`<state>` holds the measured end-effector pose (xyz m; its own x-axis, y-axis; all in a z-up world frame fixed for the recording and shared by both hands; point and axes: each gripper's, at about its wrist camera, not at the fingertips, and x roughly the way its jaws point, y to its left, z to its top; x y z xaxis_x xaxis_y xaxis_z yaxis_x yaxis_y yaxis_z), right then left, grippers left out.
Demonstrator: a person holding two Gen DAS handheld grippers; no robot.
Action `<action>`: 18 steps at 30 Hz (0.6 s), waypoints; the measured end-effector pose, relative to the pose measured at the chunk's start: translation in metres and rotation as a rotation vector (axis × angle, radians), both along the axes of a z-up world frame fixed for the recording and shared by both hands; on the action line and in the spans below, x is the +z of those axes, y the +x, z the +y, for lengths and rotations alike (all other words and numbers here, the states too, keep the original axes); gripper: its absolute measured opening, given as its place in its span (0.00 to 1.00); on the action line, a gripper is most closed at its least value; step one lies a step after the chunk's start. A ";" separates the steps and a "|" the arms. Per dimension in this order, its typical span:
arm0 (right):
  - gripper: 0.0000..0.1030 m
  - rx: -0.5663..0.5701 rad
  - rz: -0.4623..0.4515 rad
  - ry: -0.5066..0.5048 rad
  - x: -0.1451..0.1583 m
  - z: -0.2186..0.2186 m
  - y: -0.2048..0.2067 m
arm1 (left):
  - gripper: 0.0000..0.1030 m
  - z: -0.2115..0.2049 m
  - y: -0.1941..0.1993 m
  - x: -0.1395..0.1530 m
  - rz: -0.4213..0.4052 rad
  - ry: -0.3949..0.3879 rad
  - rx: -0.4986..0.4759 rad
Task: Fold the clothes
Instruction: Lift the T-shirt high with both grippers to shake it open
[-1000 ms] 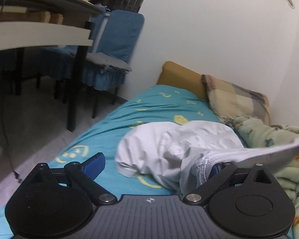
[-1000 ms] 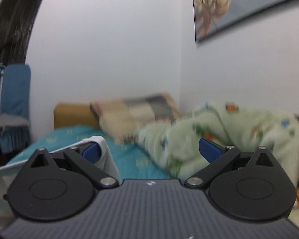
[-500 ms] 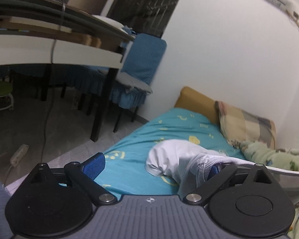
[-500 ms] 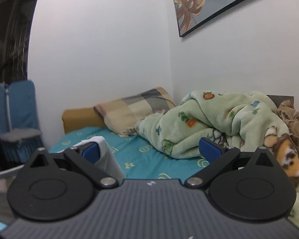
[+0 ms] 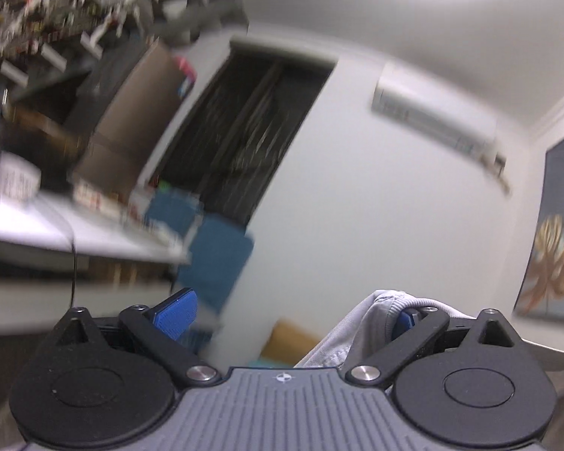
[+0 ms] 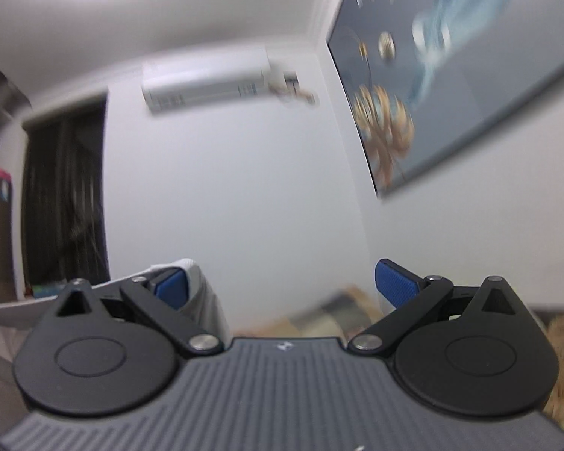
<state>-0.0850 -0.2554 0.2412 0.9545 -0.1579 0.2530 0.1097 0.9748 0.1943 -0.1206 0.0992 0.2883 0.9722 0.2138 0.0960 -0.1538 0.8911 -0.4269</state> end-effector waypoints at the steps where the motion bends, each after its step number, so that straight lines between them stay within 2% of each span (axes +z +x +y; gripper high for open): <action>1: 1.00 -0.001 -0.029 -0.014 0.017 0.001 -0.011 | 0.98 0.001 -0.009 0.020 -0.026 0.007 0.009; 6: 1.00 -0.023 -0.141 -0.070 0.089 0.006 -0.052 | 1.00 0.001 -0.048 0.108 -0.152 0.052 0.035; 8: 1.00 -0.063 -0.172 -0.114 0.111 0.009 -0.059 | 1.00 -0.003 -0.054 0.134 -0.168 0.074 0.021; 11: 1.00 -0.066 -0.135 -0.131 0.129 0.006 -0.048 | 1.00 -0.009 -0.043 0.156 -0.150 0.116 0.030; 14: 1.00 -0.070 -0.067 -0.140 0.117 0.002 -0.014 | 1.00 -0.013 -0.001 0.146 -0.123 0.131 0.026; 18: 1.00 -0.044 0.074 -0.133 0.074 -0.003 0.064 | 1.00 -0.012 0.097 0.092 -0.014 0.111 -0.019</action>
